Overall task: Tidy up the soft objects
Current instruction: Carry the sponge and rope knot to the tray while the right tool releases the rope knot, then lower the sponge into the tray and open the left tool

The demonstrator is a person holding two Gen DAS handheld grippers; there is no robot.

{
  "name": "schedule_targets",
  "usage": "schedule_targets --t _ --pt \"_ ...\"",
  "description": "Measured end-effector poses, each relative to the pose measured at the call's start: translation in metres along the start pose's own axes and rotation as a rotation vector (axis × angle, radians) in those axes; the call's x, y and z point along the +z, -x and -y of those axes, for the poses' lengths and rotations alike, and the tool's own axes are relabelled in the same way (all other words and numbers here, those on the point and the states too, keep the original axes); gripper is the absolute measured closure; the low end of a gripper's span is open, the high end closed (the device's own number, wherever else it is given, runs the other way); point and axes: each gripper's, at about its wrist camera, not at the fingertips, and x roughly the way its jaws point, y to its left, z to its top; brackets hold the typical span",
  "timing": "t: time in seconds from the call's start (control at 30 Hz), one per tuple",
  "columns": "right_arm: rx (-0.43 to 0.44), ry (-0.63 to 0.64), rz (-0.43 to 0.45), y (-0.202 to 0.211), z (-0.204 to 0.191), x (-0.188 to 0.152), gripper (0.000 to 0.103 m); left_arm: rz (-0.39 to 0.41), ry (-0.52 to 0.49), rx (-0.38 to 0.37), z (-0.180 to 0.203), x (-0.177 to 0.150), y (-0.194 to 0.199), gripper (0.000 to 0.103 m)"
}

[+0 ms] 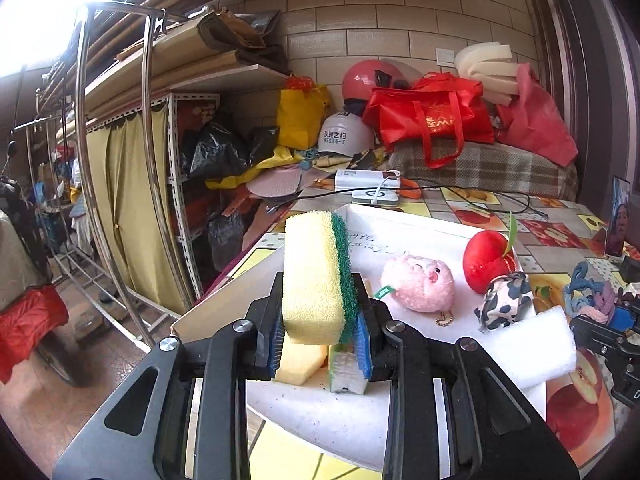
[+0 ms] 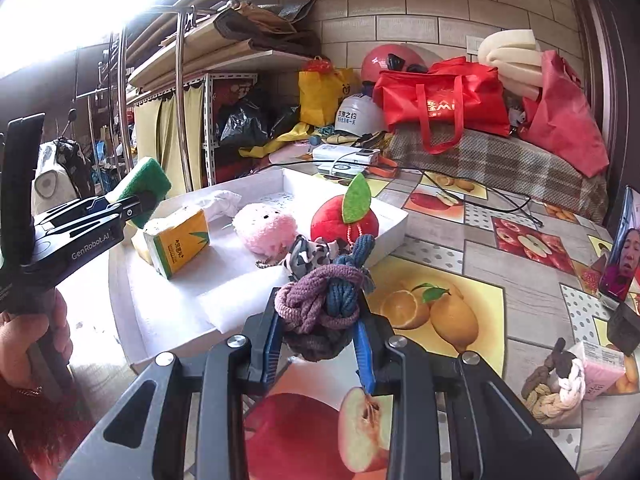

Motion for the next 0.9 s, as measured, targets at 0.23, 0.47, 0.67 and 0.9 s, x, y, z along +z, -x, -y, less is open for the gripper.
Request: schedule_targets --t 0.23,0.47,0.67,0.9 --pt "0.073 0.022 0.026 -0.022 -0.033 0.015 0.072 -0.059 0.052 -0.047 -0.009 0.003 -0.016 0.075" --pt "0.112 0.005 0.01 -0.05 -0.052 0.03 0.071 -0.061 0.06 -0.057 -0.008 0.005 -0.019 0.075" --pt "0.104 -0.077 -0.009 -0.055 -0.038 0.03 0.065 -0.095 0.105 -0.046 -0.013 0.009 -0.031 0.074" --pt "0.095 -0.044 -0.003 -0.053 -0.046 0.03 0.0 -0.038 0.066 0.047 -0.006 0.009 -0.021 0.028"
